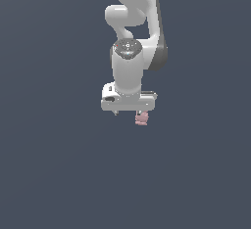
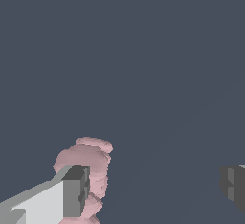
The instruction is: Pick up the object and move it to a goal position.
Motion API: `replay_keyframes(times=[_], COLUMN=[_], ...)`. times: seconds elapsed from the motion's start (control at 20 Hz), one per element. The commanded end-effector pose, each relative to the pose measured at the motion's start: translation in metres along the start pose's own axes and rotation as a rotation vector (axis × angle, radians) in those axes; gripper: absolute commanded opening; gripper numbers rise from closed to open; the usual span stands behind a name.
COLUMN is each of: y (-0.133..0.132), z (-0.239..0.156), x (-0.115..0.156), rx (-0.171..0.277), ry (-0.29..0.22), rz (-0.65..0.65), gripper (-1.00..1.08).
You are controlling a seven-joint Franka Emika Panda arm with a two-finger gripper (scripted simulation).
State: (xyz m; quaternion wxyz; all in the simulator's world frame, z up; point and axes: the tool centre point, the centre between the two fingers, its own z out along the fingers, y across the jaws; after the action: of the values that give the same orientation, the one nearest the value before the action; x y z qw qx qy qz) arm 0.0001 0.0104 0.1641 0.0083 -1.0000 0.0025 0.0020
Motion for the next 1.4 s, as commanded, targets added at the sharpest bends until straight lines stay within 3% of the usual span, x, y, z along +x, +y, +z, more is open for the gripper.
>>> replay_keyframes(times=[0.0,0.45,0.85,1.35], y=[0.000,-0.006,-0.011,-0.040], z=[0.000,0.012,0.013,0.021], x=[0.000,-0.008,-0.010,-0.031], rx=[0.000,0.007,0.005,-0.007], ry=[0.000,-0.030,-0.027,-0.014], rz=[0.000,-0.042,-0.029,0.047], gripper=[1.00,1.00,1.00,1.00])
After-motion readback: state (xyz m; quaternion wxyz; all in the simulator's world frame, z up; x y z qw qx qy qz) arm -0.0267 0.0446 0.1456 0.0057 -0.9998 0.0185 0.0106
